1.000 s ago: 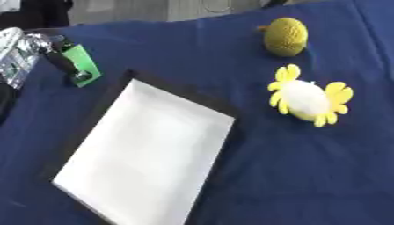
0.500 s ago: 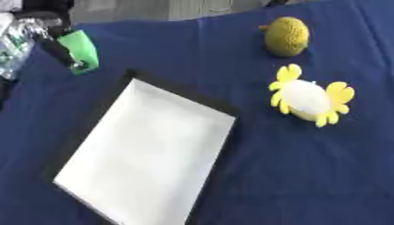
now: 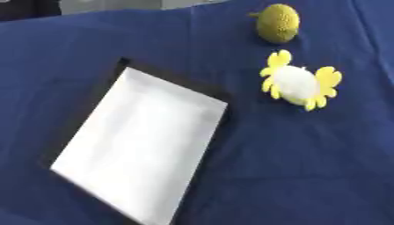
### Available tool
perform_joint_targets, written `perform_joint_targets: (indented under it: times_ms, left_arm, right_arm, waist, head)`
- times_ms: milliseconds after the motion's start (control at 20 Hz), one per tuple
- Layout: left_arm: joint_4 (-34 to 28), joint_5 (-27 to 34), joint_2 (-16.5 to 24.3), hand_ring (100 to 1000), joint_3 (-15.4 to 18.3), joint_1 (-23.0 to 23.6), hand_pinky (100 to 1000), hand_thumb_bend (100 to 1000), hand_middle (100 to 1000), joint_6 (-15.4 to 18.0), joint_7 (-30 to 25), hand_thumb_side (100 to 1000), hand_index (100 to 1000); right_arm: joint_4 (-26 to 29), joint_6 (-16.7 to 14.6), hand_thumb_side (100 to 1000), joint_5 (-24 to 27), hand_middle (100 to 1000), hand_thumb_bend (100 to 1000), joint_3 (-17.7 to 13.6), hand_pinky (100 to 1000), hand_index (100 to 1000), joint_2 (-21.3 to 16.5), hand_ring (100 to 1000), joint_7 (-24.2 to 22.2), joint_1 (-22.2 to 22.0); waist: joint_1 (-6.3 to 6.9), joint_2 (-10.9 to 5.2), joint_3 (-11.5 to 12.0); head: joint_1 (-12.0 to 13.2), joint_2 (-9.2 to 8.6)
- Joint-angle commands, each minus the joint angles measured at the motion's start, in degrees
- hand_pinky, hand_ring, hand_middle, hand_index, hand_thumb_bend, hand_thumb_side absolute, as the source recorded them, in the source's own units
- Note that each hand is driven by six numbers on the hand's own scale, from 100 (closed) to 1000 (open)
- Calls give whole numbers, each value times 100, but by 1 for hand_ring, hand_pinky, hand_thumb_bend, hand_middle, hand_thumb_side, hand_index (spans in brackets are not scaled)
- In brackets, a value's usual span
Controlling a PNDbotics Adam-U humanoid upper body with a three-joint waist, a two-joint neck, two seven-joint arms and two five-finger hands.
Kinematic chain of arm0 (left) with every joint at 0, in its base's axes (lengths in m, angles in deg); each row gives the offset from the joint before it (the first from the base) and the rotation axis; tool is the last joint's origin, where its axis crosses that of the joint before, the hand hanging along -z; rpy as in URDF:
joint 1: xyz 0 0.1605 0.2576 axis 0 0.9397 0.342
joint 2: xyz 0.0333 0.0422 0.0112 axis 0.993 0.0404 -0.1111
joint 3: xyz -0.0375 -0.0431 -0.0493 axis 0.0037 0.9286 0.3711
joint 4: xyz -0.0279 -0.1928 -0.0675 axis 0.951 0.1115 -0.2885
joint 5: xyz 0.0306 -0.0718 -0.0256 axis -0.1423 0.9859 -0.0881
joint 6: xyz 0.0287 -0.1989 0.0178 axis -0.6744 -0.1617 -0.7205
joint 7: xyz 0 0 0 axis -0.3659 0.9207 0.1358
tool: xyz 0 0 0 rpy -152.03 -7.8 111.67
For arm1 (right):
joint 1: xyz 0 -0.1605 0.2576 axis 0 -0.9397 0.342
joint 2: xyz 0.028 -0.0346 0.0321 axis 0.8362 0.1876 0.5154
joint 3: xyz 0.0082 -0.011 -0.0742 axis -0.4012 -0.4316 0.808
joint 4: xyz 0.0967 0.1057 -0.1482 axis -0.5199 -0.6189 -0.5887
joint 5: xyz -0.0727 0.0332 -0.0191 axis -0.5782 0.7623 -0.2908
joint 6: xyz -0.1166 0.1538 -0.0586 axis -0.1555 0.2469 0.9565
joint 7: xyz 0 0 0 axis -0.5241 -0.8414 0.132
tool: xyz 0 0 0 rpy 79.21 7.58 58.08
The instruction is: Pick up objects on the table and place them in the box.
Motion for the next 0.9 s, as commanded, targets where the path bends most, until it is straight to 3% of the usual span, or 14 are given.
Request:
perform_joint_targets:
  times_ms: [50, 300, 650, 750, 800, 900]
  left_arm:
    - [-575, 327, 336, 753, -153, 26, 822, 146, 628, 316, 80, 166, 521]
    - [-1383, 824, 569, 744, -485, 290, 812, 185, 629, 639, 188, 198, 531]
    - [-2480, 1484, 598, 732, -1037, 599, 793, 200, 626, 279, 14, 210, 543]
    - [-4032, 1704, 789, 733, -1033, 831, 790, 199, 627, -622, -270, 219, 549]
    - [-4508, 1810, 810, 732, -1020, 886, 789, 189, 625, -1062, -426, 225, 551]
    - [-4856, 1984, 721, 731, -1042, 881, 787, 184, 625, -1537, -617, 227, 554]
  right_arm:
    - [118, -13, 523, 44, 912, 100, -59, 917, 839, -227, 957, 15, -18]
    - [126, -22, 520, 72, 911, 100, -59, 916, 839, -308, 956, 0, -121]
    - [105, -14, 499, 77, 911, 100, -46, 916, 838, -318, 956, -16, -201]
    - [93, -7, 518, 68, 911, 100, -40, 916, 838, -302, 956, -18, -212]
    - [91, -6, 519, 66, 911, 100, -32, 916, 838, -292, 956, -23, -207]
    - [94, -7, 526, 66, 911, 100, -23, 916, 838, -281, 956, -30, -191]
  waist:
    - [-106, -344, 34]
    - [-131, -509, 81]
    - [-135, -590, 93]
    - [-141, -587, 90]
    - [-144, -587, 79]
    - [-153, -582, 68]
  head:
    - [-39, 75]
    - [-97, 138]
    - [-127, 169]
    - [-164, 184]
    - [-169, 210]
    - [-166, 236]
